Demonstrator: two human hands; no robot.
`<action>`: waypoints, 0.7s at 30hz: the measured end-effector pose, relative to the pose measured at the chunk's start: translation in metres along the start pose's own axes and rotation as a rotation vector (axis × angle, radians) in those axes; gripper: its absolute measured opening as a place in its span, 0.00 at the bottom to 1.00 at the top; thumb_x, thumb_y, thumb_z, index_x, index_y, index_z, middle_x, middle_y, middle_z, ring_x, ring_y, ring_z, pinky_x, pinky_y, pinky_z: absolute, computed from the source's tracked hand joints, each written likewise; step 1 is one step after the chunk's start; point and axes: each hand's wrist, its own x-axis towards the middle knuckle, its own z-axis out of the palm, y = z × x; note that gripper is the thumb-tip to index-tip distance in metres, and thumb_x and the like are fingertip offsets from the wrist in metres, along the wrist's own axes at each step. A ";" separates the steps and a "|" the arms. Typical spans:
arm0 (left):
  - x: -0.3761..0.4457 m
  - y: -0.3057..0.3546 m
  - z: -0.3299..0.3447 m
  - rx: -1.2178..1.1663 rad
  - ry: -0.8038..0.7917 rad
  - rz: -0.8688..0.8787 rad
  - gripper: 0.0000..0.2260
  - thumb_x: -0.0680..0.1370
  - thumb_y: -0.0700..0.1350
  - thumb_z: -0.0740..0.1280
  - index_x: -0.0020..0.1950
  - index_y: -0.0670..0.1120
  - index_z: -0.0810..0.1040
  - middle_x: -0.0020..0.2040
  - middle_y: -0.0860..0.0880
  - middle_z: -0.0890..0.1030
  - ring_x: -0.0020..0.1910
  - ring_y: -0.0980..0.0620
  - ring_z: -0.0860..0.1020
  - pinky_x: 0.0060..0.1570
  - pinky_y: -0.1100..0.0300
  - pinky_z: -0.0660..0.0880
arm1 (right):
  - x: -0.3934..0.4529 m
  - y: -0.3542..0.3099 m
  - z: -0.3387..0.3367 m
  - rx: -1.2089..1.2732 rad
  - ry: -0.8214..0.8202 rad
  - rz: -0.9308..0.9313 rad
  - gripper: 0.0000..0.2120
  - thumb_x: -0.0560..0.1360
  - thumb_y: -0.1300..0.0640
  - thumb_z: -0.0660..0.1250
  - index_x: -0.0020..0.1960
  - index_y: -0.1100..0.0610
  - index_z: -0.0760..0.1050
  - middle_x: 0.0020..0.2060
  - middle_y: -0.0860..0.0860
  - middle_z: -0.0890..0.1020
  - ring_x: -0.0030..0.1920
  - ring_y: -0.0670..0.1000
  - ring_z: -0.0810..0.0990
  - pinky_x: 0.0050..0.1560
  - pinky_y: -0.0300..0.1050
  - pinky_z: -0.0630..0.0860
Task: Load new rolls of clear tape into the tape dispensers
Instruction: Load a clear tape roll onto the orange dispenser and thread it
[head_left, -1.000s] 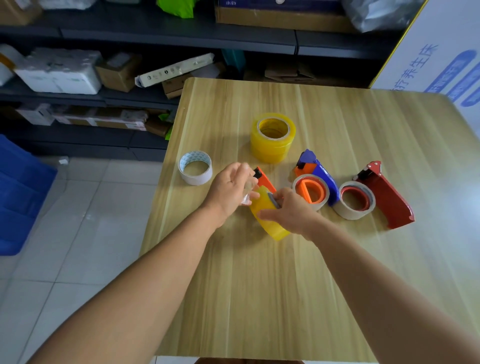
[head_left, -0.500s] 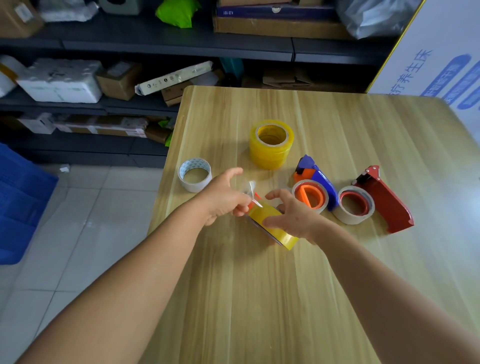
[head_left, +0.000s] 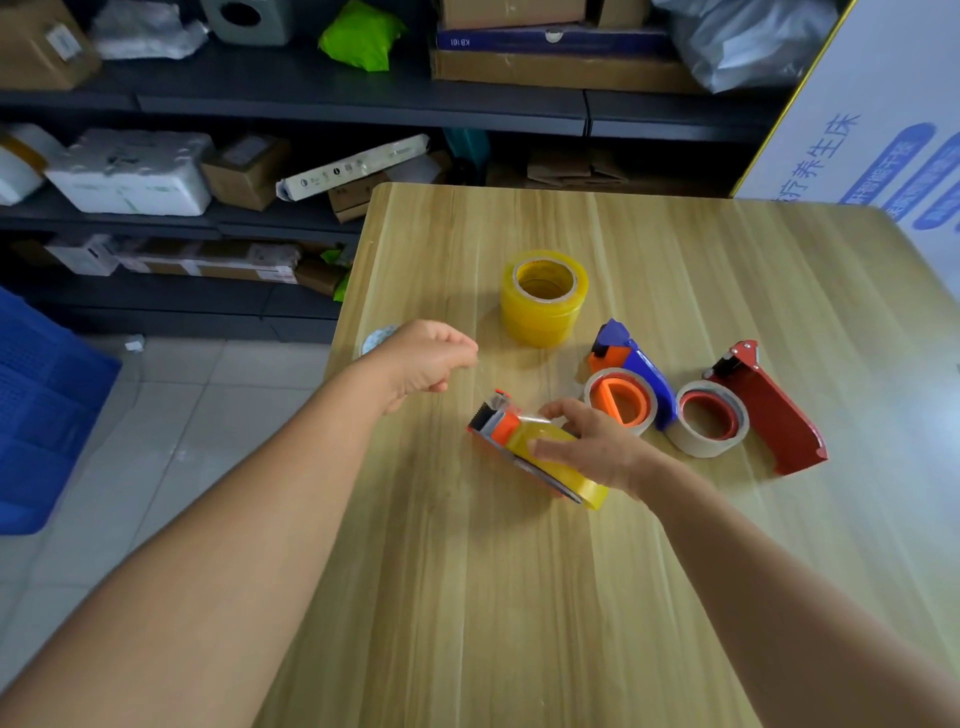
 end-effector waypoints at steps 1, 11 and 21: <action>0.002 -0.003 0.002 -0.003 0.002 0.001 0.08 0.76 0.41 0.66 0.54 0.46 0.79 0.40 0.51 0.74 0.38 0.55 0.71 0.46 0.58 0.73 | 0.000 0.001 0.000 0.003 0.012 0.000 0.21 0.73 0.43 0.69 0.63 0.43 0.67 0.57 0.48 0.74 0.55 0.49 0.74 0.52 0.43 0.71; 0.011 0.000 0.017 -0.512 0.160 -0.086 0.14 0.75 0.34 0.54 0.42 0.47 0.76 0.35 0.50 0.75 0.35 0.52 0.73 0.44 0.56 0.72 | -0.001 0.005 -0.002 0.009 -0.029 -0.027 0.21 0.72 0.44 0.70 0.63 0.43 0.69 0.56 0.48 0.74 0.55 0.48 0.75 0.56 0.47 0.74; 0.004 -0.013 0.015 -0.160 0.094 0.219 0.09 0.74 0.38 0.61 0.40 0.47 0.79 0.32 0.51 0.72 0.36 0.56 0.71 0.41 0.64 0.70 | 0.002 0.008 -0.003 0.026 0.000 -0.024 0.20 0.70 0.38 0.70 0.60 0.41 0.71 0.57 0.47 0.76 0.57 0.49 0.76 0.61 0.52 0.75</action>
